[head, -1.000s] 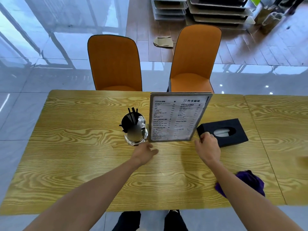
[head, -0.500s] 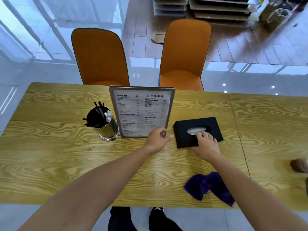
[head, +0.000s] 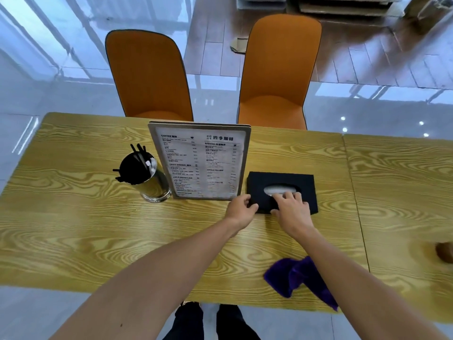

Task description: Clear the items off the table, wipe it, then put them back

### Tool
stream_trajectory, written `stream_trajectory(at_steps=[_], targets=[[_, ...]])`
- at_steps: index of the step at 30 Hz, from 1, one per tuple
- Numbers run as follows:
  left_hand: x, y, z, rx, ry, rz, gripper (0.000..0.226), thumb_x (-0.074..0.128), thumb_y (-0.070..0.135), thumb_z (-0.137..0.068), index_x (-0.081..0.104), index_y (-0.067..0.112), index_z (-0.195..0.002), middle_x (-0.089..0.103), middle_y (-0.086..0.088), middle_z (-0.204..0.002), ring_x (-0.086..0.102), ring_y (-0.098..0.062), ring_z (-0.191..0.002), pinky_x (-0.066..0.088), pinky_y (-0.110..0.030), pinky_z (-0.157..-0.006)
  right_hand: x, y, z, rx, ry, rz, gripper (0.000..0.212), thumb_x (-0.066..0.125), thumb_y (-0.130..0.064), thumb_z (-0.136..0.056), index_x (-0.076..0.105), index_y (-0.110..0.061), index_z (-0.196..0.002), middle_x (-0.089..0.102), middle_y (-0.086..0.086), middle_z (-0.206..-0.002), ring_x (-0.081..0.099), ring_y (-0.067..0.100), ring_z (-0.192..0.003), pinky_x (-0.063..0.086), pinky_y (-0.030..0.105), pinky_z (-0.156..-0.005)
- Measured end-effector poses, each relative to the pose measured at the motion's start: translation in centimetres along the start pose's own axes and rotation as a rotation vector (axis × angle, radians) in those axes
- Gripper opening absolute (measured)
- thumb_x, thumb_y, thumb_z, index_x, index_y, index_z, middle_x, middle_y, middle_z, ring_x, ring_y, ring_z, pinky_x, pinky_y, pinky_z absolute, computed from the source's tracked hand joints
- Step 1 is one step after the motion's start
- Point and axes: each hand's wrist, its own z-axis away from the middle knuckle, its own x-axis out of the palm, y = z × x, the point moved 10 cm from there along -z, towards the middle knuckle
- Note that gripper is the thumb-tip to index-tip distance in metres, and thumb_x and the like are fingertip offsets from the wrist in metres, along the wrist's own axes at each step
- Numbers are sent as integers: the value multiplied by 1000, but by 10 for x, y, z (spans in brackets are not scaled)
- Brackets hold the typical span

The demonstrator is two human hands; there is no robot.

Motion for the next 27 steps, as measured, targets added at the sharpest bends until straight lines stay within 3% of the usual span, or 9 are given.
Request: stream_trajectory(at_steps=[12,17,20,24,27], targets=[[-19,-14,1,7,-26,-11,60,66,18,-95,44,8,-150,51,-8,-151,51,-21,-137,43,-35,-113,-1,-27,0,-2,7,-3,44,57,-40,-100,48,-25,-140,54,7,-133,43,31,-129,44,47,-98],[-27,-14,5,37,-58,-66,55,67,22,-95,51,10,-146,57,-3,-145,53,-22,-134,45,-36,-110,-5,-36,1,-11,15,-27,48,60,-39,-98,47,-20,-140,54,7,-133,46,30,-129,45,44,-99],[-44,-12,15,128,-34,-212,50,64,26,-95,54,18,-143,61,2,-141,56,-20,-131,47,-35,-107,-11,-66,10,-120,58,-8,55,58,-40,-98,43,-18,-146,51,8,-139,47,29,-131,43,43,-103],[-75,-14,30,222,-14,-558,51,62,35,-94,49,29,-143,60,-1,-140,59,-25,-125,52,-42,-97,-11,-111,22,-232,-33,-23,62,52,-44,-98,35,-22,-153,42,8,-154,35,31,-144,35,47,-113],[-101,-22,37,173,23,-781,50,58,45,-95,51,21,-138,58,-7,-136,57,-29,-124,49,-49,-100,-13,-143,28,-279,-109,-6,65,52,-49,-96,33,-24,-153,35,8,-160,26,35,-149,31,52,-116]])
